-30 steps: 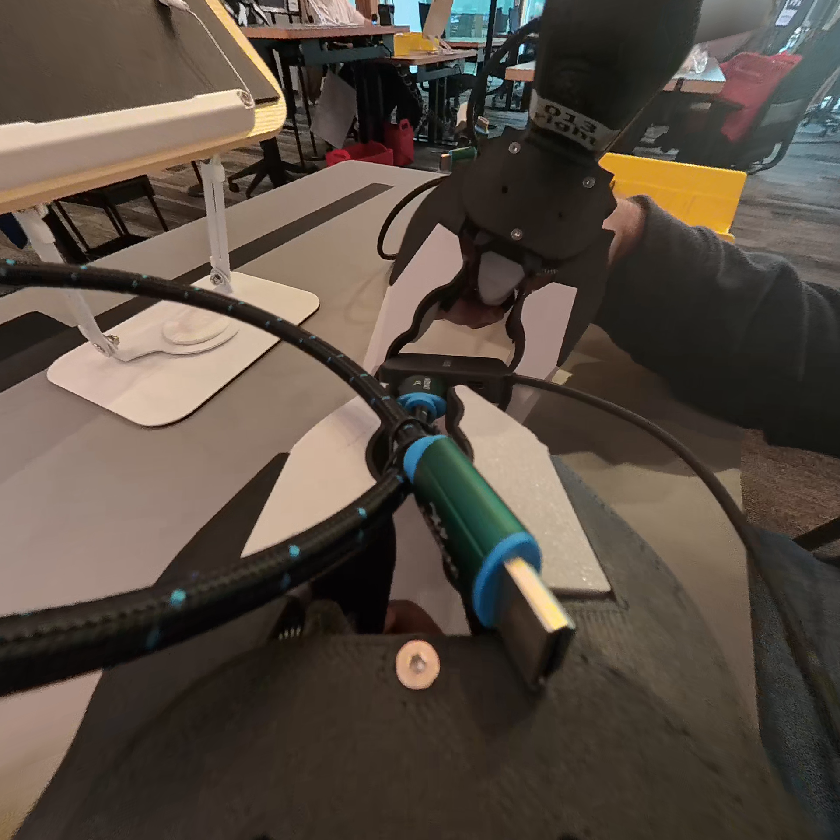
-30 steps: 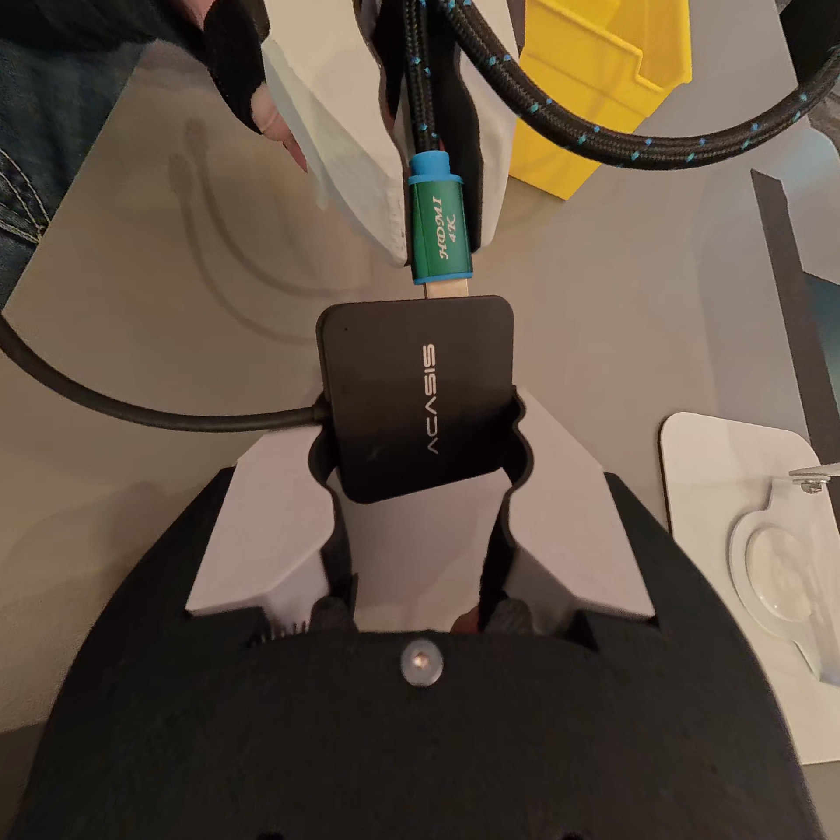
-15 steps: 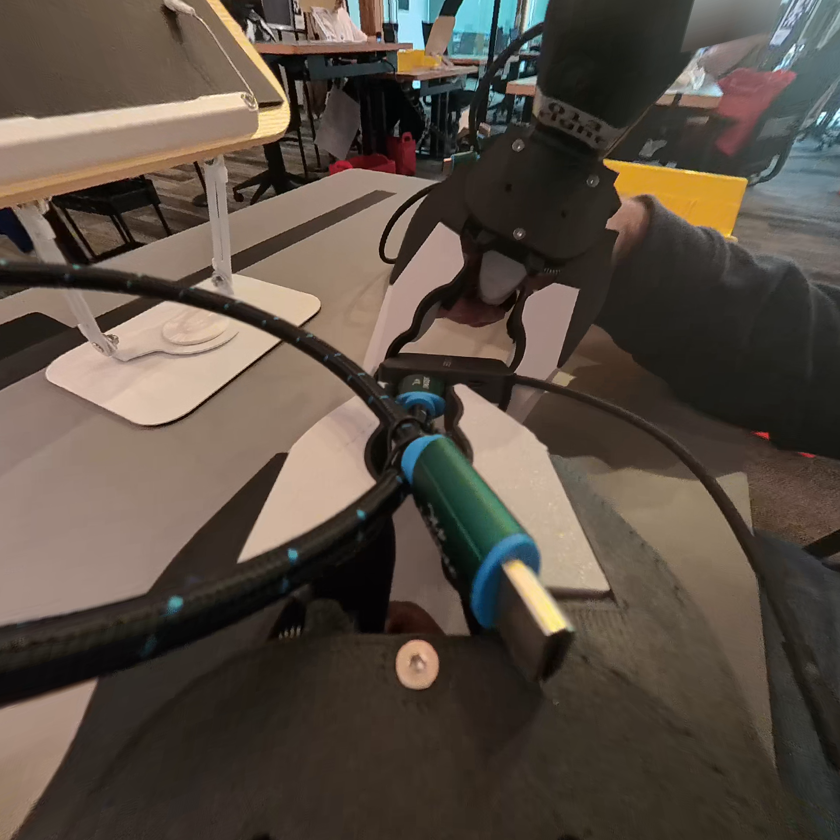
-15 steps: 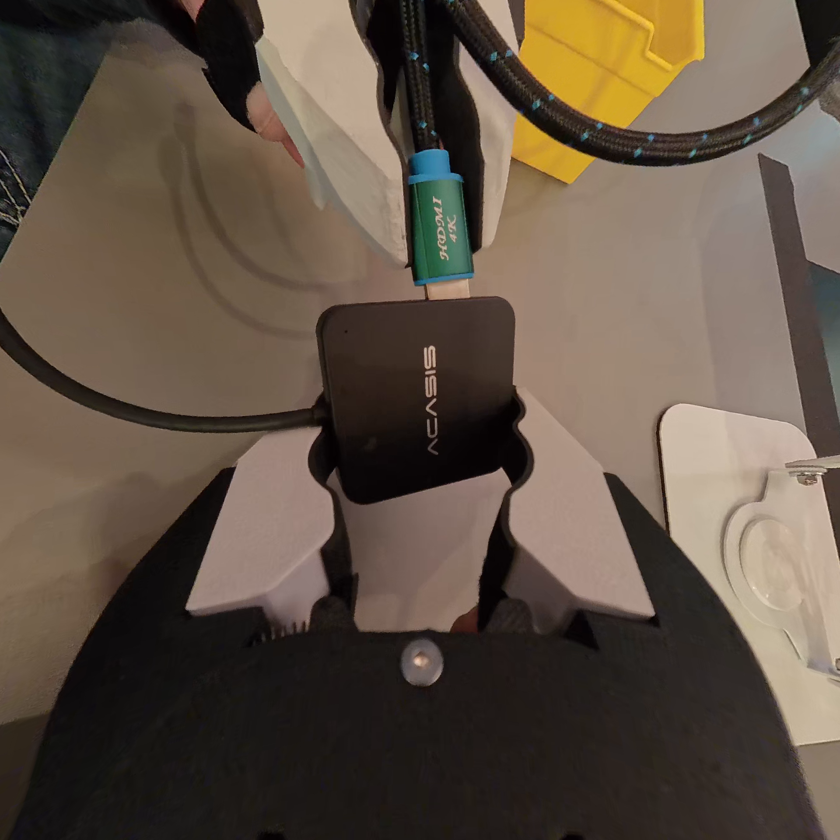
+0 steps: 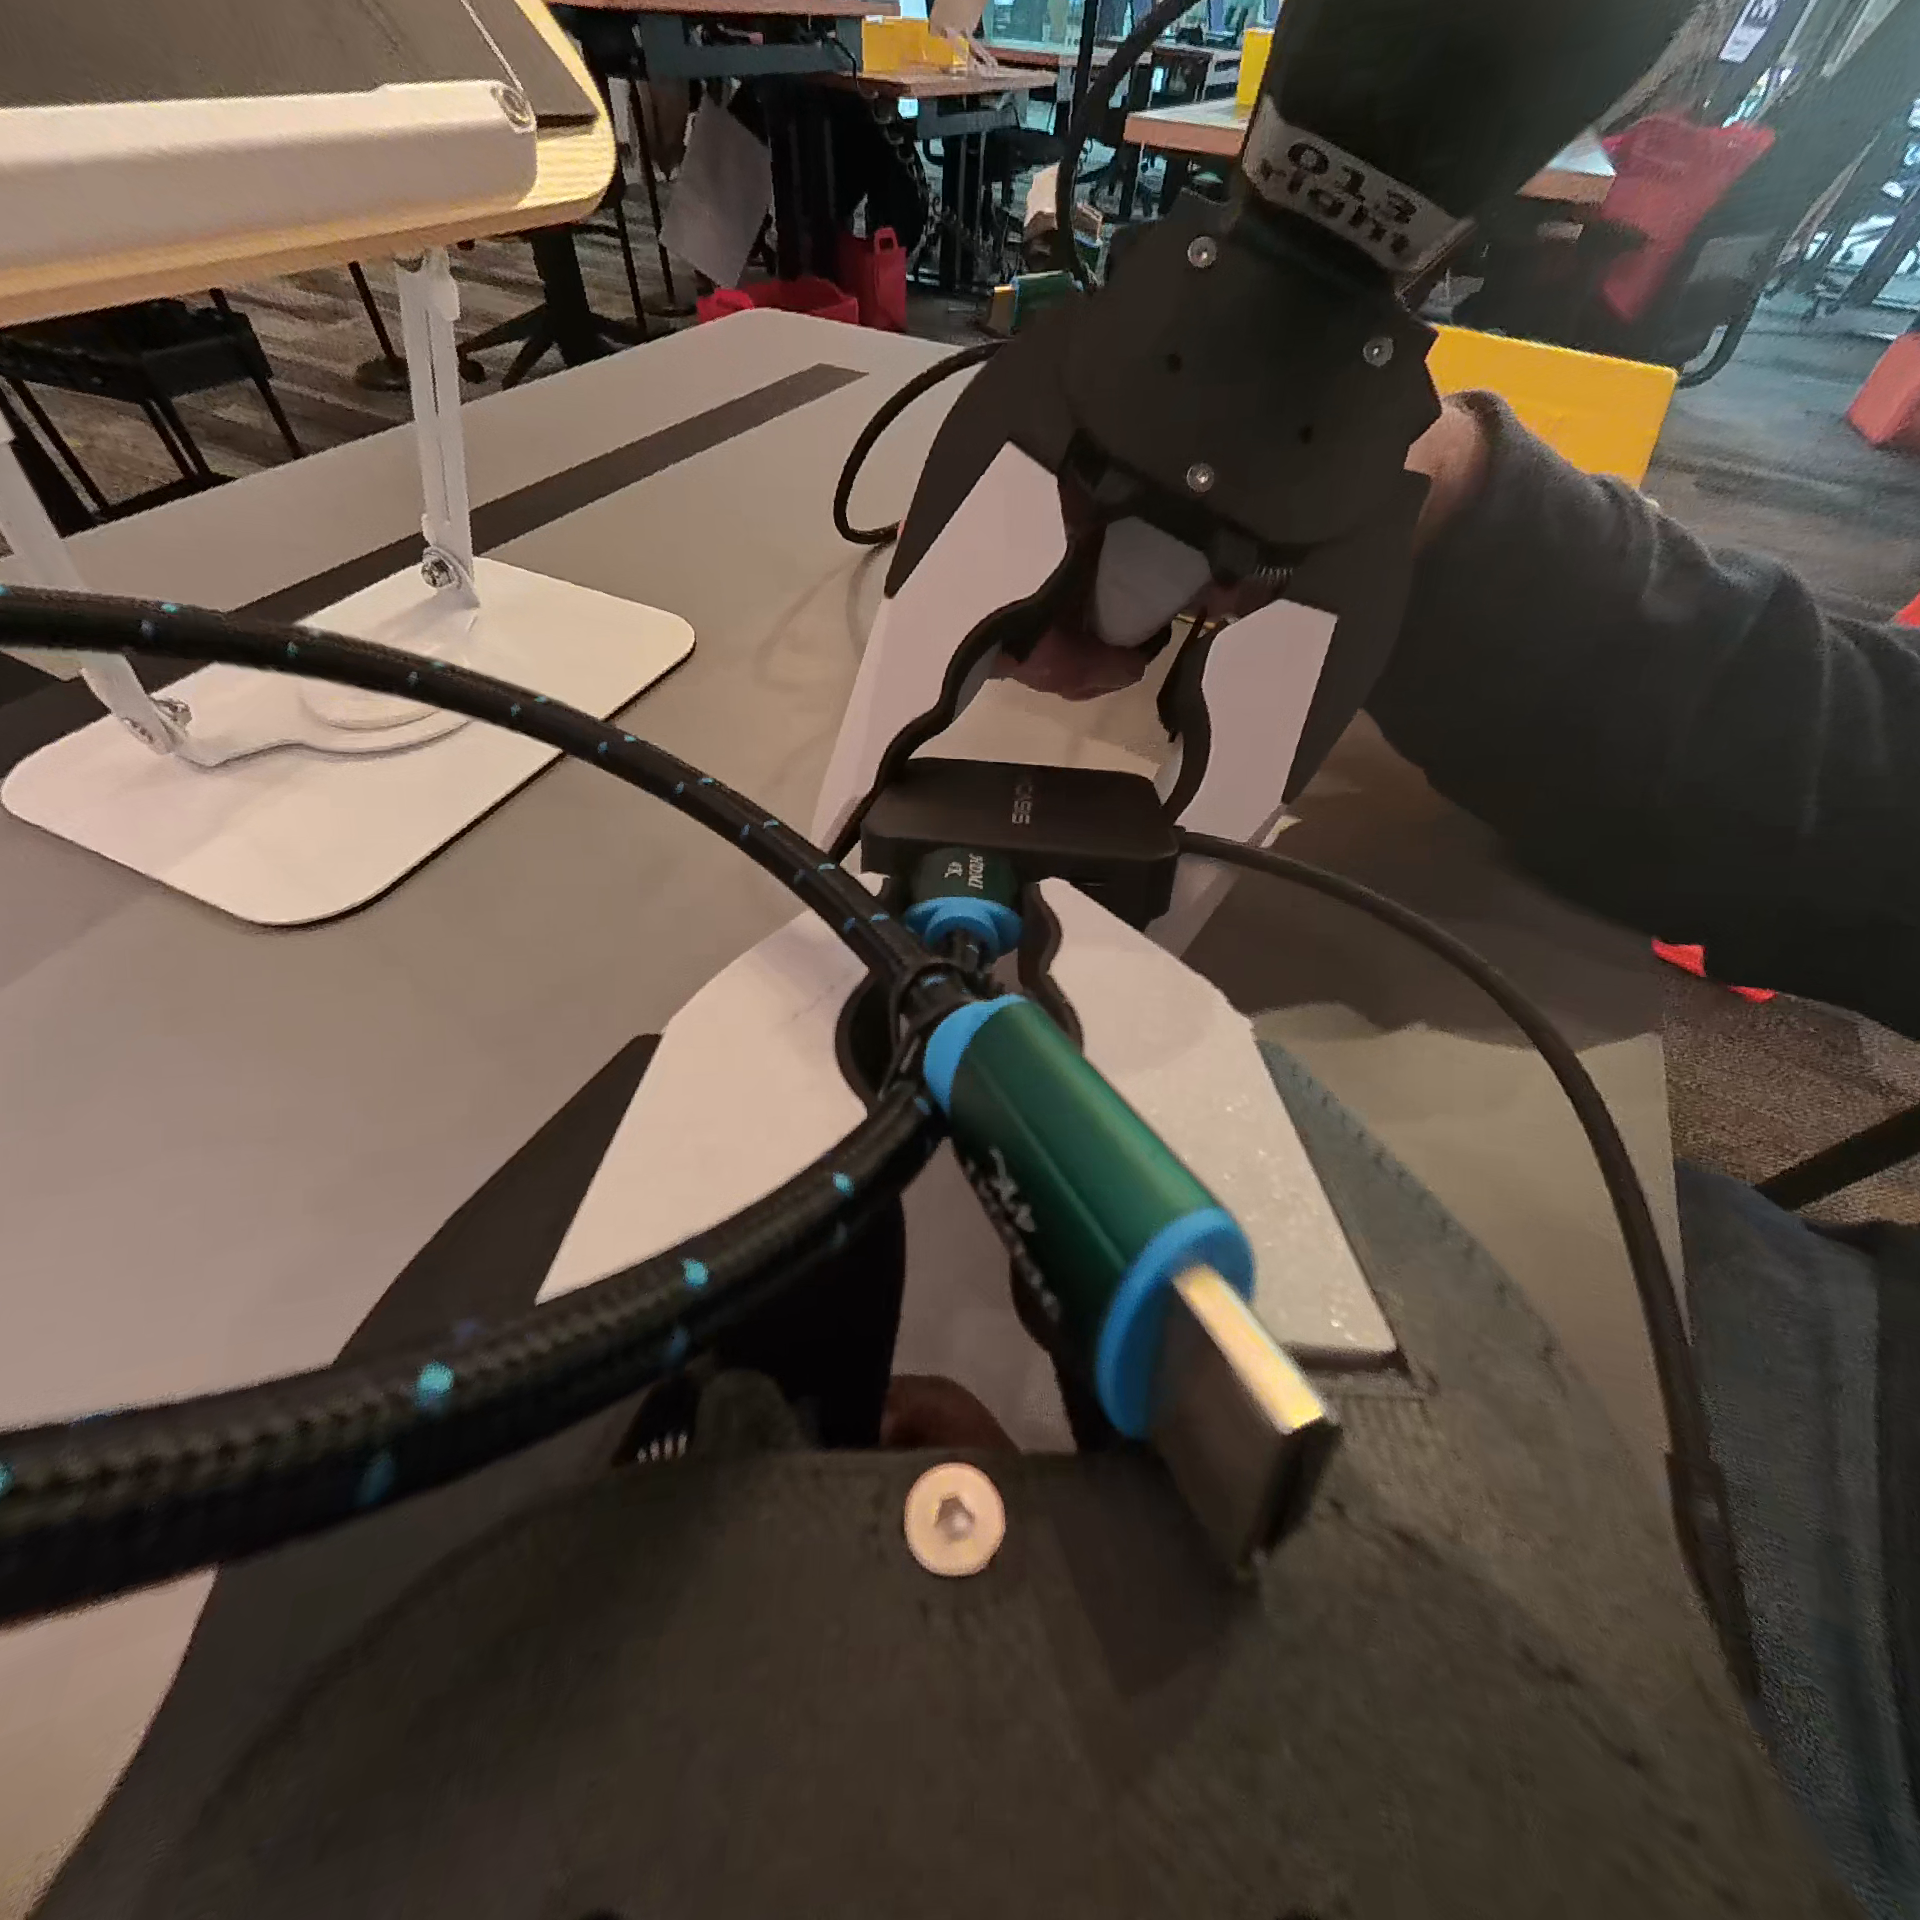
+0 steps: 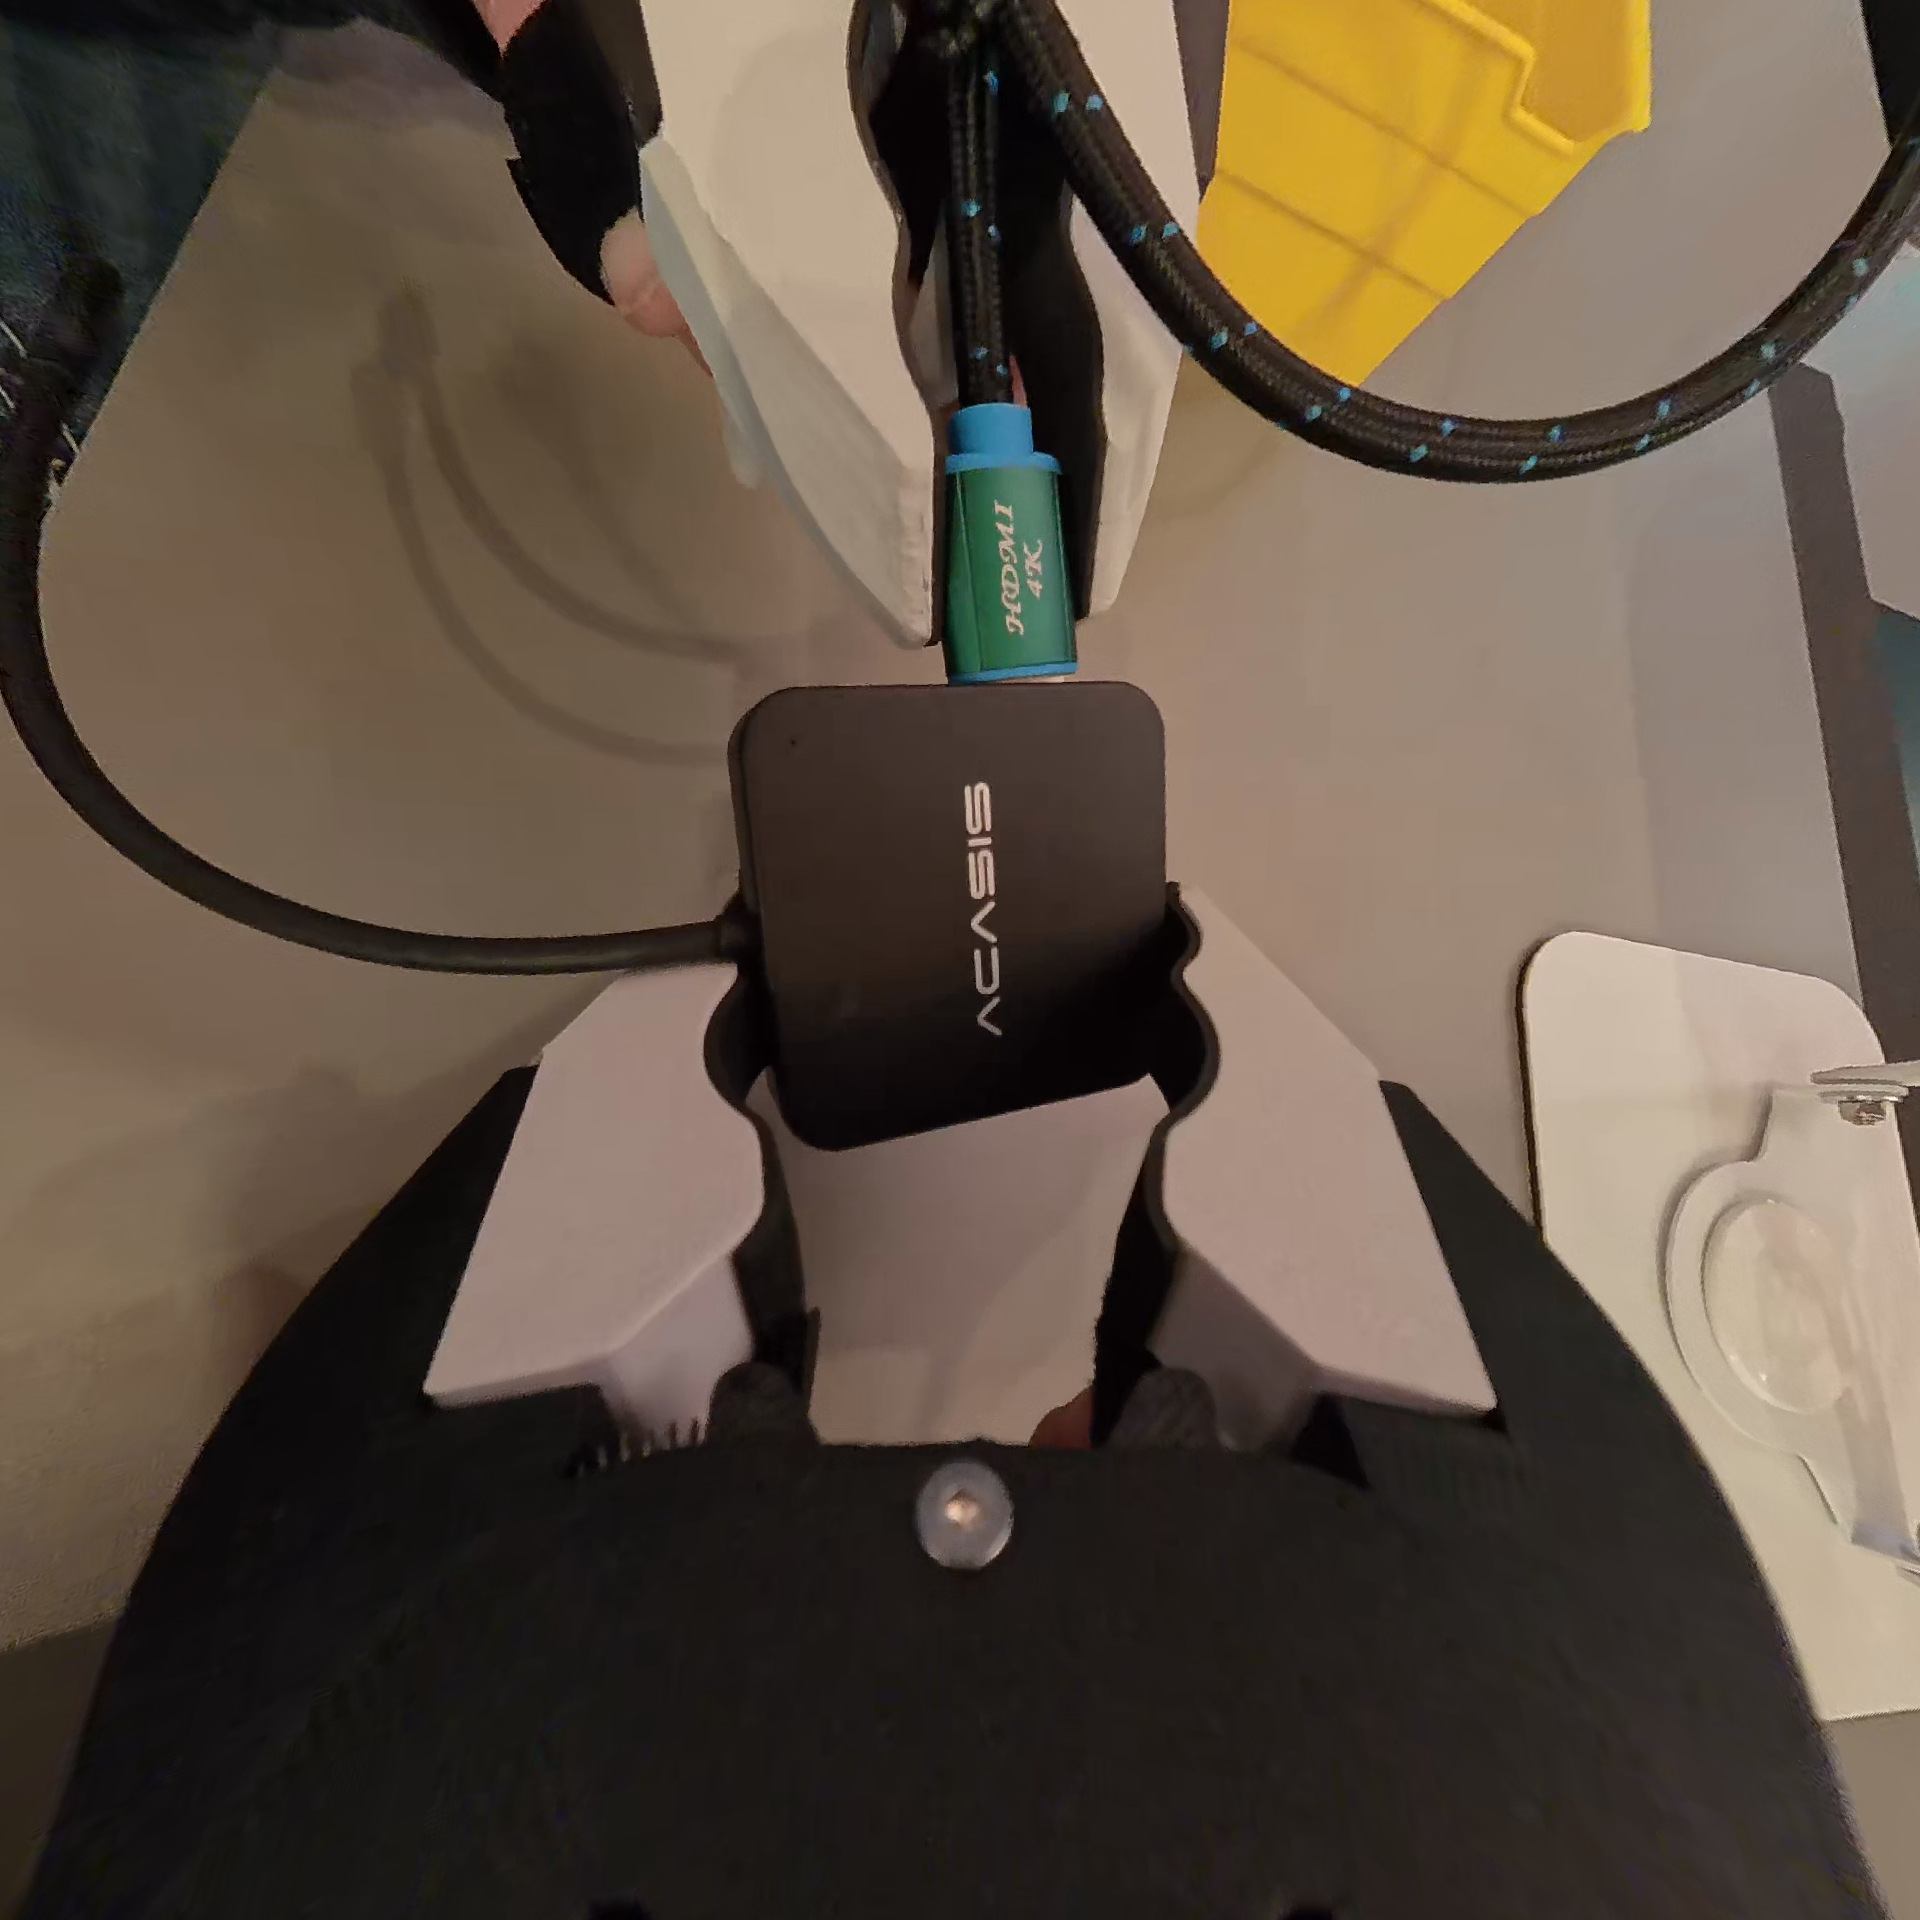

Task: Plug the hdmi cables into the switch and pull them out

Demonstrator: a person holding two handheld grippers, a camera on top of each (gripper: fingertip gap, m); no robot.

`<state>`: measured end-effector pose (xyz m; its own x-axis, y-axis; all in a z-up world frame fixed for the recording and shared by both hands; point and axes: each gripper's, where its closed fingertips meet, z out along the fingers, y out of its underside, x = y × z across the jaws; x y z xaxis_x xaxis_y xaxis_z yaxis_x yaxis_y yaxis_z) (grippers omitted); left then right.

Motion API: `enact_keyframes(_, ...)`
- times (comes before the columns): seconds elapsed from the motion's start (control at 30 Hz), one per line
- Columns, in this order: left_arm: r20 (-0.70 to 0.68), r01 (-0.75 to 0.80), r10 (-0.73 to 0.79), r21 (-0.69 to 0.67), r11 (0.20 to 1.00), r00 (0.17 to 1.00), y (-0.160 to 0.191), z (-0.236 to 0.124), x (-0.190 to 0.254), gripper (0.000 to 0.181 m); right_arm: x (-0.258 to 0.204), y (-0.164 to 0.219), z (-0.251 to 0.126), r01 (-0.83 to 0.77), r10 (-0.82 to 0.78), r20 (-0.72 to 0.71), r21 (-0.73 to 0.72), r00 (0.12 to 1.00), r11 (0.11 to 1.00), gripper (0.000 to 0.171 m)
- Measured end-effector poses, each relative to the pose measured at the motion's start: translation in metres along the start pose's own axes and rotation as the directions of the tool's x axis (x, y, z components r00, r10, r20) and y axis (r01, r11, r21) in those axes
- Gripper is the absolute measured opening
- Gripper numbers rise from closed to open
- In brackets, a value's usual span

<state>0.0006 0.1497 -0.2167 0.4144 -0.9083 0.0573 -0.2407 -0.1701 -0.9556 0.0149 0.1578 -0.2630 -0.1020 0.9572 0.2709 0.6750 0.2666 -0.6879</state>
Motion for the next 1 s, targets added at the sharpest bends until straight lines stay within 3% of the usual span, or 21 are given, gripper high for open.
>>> enact_keyframes(0.43,0.017,0.017,-0.018,0.058,0.998,1.000,-0.010,-0.007,-0.006,0.021,0.006,-0.006,-0.002,-0.038,0.039,-0.023,0.058,0.999,0.998,0.073)
enact_keyframes(0.67,0.043,0.052,-0.057,0.095,0.994,0.997,-0.012,-0.016,-0.015,0.030,0.016,-0.008,-0.009,-0.067,0.073,-0.060,0.088,0.996,0.994,0.073)
enact_keyframes(0.83,0.059,0.089,-0.098,0.134,0.987,0.993,-0.011,-0.022,-0.023,0.031,0.027,-0.017,-0.023,-0.116,0.132,-0.133,0.125,0.982,0.985,0.072)
enact_keyframes(1.0,0.040,0.116,-0.125,0.188,0.975,0.991,-0.018,-0.027,-0.025,0.030,0.036,-0.023,-0.045,-0.127,0.130,-0.282,0.030,0.951,0.992,0.073)
